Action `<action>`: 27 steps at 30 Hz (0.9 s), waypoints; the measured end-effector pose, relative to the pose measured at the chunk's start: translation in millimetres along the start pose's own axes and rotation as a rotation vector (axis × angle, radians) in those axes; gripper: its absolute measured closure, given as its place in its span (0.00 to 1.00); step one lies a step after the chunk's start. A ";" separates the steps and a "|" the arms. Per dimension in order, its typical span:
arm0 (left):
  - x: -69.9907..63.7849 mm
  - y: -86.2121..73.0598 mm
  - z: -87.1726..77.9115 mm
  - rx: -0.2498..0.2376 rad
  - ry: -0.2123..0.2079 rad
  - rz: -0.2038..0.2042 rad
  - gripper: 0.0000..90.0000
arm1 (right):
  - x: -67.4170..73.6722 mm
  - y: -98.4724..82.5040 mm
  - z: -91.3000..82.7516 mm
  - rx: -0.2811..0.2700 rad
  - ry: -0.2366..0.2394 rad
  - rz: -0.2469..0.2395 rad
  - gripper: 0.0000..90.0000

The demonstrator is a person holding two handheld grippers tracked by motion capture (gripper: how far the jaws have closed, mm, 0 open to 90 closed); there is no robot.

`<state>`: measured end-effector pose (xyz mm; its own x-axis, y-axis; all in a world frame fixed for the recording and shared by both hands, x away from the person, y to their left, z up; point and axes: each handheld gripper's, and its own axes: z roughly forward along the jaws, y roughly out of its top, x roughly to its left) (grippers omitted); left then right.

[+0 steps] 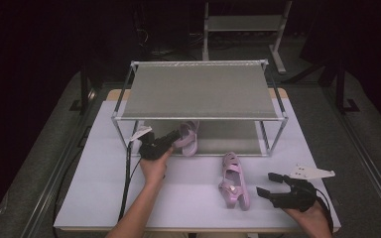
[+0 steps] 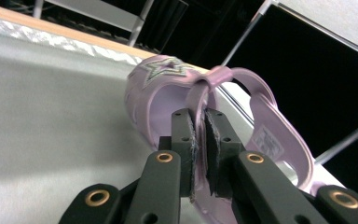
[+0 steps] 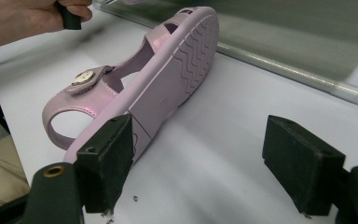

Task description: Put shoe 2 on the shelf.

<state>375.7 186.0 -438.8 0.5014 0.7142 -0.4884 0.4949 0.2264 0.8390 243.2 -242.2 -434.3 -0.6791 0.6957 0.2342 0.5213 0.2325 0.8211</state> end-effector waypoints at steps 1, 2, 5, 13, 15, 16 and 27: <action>0.3 0.6 2.0 0.004 0.006 0.004 0.93 | 0.0 -0.2 -0.2 0.000 0.000 0.004 0.27; 0.3 0.6 2.0 0.004 0.006 0.004 0.93 | 0.0 -0.2 -0.2 0.000 0.000 0.004 0.27; 2.0 2.7 8.7 0.011 0.018 0.025 0.93 | -0.3 0.1 0.0 -0.002 0.003 0.004 0.27; 5.6 7.6 20.3 0.023 0.052 0.043 0.92 | 0.2 0.6 0.6 -0.003 0.006 0.000 0.27; 6.9 8.2 22.1 0.027 0.058 0.048 0.92 | -0.1 0.5 0.0 -0.005 0.006 0.001 0.27; 8.4 8.4 23.2 0.033 0.061 0.054 0.92 | -0.1 0.4 -0.3 -0.006 0.006 0.002 0.27; 13.5 4.2 27.3 0.060 0.083 0.067 0.92 | 1.6 0.2 0.0 -0.003 0.011 0.002 0.27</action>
<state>403.9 178.5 -448.4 0.4756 0.7793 -0.4080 0.5051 0.1377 0.8520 242.3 -241.0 -433.7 -0.6838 0.6888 0.2409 0.5210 0.2296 0.8221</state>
